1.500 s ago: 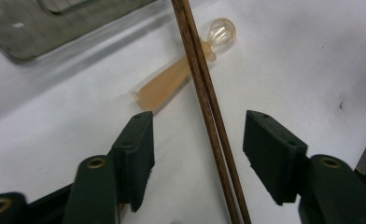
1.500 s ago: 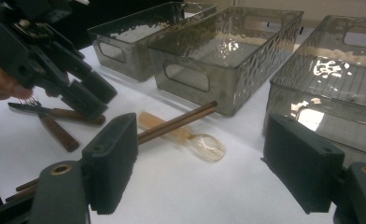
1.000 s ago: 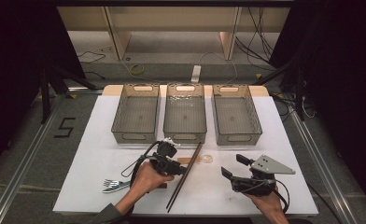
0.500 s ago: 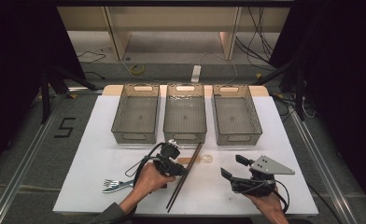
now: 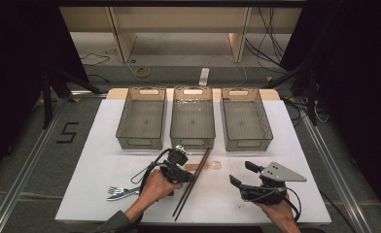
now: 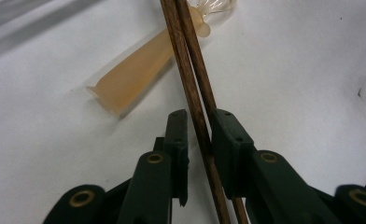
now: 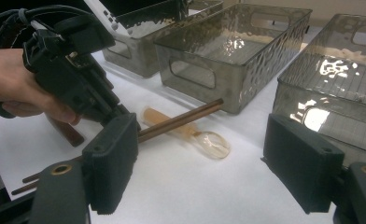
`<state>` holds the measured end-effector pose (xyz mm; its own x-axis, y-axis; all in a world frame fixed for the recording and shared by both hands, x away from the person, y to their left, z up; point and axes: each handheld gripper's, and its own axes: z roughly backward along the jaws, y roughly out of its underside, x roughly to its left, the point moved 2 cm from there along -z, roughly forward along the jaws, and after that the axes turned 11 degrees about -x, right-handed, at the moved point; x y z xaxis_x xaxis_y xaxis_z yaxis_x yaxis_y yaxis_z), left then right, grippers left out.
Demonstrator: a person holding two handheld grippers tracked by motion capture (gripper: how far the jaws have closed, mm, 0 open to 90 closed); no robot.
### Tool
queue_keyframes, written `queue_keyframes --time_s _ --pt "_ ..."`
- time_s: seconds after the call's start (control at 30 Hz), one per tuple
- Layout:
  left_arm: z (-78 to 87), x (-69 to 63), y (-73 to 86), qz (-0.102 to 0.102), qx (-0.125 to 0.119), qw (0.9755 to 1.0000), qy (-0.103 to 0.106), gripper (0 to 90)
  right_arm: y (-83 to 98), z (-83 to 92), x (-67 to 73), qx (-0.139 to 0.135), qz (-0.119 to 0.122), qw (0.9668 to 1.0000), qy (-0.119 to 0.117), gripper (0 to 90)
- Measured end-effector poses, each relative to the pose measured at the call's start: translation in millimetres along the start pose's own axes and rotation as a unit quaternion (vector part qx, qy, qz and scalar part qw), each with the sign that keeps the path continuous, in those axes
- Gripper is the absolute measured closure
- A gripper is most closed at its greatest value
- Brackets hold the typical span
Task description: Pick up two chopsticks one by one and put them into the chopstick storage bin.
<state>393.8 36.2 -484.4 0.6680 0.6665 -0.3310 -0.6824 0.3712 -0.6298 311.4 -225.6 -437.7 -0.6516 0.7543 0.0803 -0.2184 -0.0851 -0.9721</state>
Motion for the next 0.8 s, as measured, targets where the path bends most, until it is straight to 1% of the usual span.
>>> queue_keyframes --time_s 0.1,0.3,0.43,0.57,0.6,0.8 --pt "0.6 0.6 0.0 0.003 -0.001 1.0 0.0 79.0 0.2 -0.4 0.5 0.001 0.002 1.0 -0.001 27.1" --pt "1.5 2.1 0.5 0.011 -0.005 0.9999 -0.004 80.7 0.3 -0.4 0.7 0.003 0.002 1.0 -0.003 27.1" --pt "2.2 3.7 0.4 0.02 -0.011 0.9997 -0.007 82.3 0.4 -0.8 1.2 0.003 0.003 1.0 -0.005 27.1" --pt "2.3 4.5 0.9 0.028 -0.014 0.9995 -0.004 82.8 0.7 -1.3 1.8 0.004 0.005 1.0 -0.007 27.1" --pt "2.6 4.7 1.0 0.026 -0.013 0.9996 -0.004 82.9 0.8 -1.4 2.0 0.005 0.005 0.9999 -0.007 27.1" --pt "3.4 5.4 1.2 0.024 -0.013 0.9996 -0.007 83.8 0.9 -1.5 2.4 0.005 0.005 0.9999 -0.009 27.1"
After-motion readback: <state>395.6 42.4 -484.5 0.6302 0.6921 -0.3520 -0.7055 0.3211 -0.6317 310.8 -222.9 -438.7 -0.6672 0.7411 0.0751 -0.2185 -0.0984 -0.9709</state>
